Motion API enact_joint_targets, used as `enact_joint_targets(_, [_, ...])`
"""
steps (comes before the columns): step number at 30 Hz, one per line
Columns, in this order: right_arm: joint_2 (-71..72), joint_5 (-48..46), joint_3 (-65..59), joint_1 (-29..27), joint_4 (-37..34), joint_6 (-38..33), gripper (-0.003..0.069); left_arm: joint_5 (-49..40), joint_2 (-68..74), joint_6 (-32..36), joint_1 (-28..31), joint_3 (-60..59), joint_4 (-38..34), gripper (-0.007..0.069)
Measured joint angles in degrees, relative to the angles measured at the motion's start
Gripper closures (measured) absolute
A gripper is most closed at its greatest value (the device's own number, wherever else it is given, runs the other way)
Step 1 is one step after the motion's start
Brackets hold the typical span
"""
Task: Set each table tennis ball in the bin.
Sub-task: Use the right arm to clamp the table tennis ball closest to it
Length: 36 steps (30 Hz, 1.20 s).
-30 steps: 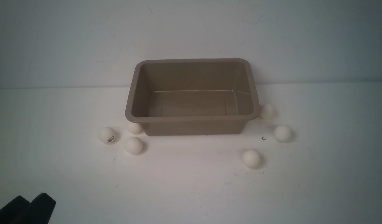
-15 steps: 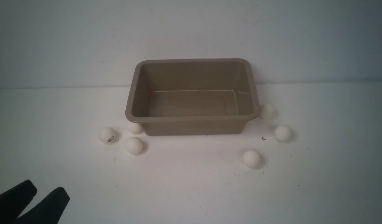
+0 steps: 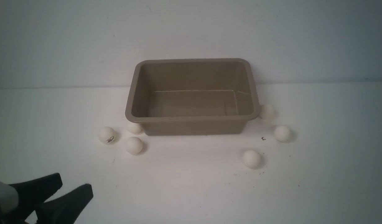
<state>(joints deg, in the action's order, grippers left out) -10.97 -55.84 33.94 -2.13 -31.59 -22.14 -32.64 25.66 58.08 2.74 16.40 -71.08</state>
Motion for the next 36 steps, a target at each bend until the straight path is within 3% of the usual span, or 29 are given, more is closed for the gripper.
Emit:
enact_joint_targets(3, [-0.52, 0.07, 0.0, 0.0, -0.11, -0.04, 0.027, -1.04, 0.0, -0.83, 0.0, 2.44, -4.45, 0.0146])
enact_joint_targets(6, [-0.65, 0.88, 0.0, 0.0, -0.11, -0.61, 0.027, -9.29, 0.0, -1.15, 0.0, 4.94, -12.21, 0.0146])
enact_joint_targets(10, [-0.65, 2.2, 0.0, 0.0, -0.75, -1.73, 0.027, -20.87, 0.0, -0.83, 0.0, 5.55, -15.34, 0.0146])
enact_joint_targets(12, [-0.65, 3.15, 0.0, 0.0, -1.62, -2.55, 0.027, -26.54, 0.0, 0.21, 0.0, 5.6, -11.93, 0.0146])
enact_joint_targets(14, [-0.65, 3.56, 0.0, 0.0, -2.06, -2.8, 0.027, -27.02, 0.0, 0.1, 0.0, 5.6, -7.73, 0.0146])
enact_joint_targets(16, [-0.65, 3.83, 0.0, 0.0, -2.69, -3.02, 0.027, -25.16, 0.0, -3.53, 0.0, 5.6, 3.31, 0.0146])
enact_joint_targets(17, [-0.65, 3.8, 0.0, 0.0, -2.77, -3.02, 0.027, -24.91, 0.0, -4.01, 0.0, 5.6, 4.23, 0.0146])
enact_joint_targets(19, [-0.65, 3.8, 0.0, 0.0, -3.06, -3.02, 0.027, -20.91, 0.0, -10.99, 0.0, 5.6, 14.95, 0.0146])
enact_joint_targets(23, [-1.32, 3.79, 0.0, 0.0, -4.16, -3.06, 0.027, -13.71, 0.0, -20.07, 0.0, 6.22, 26.58, 0.0146])
enact_joint_targets(30, [-5.18, -0.89, 0.0, 0.0, -3.89, -3.86, 0.027, -10.12, 0.0, -24.88, 0.0, 11.96, 43.77, 0.0146])
enact_joint_targets(36, [-13.69, -4.05, 0.0, 0.0, -4.73, -9.03, 0.027, -9.99, 0.34, -31.12, 0.0, 15.56, 52.58, 0.0146])
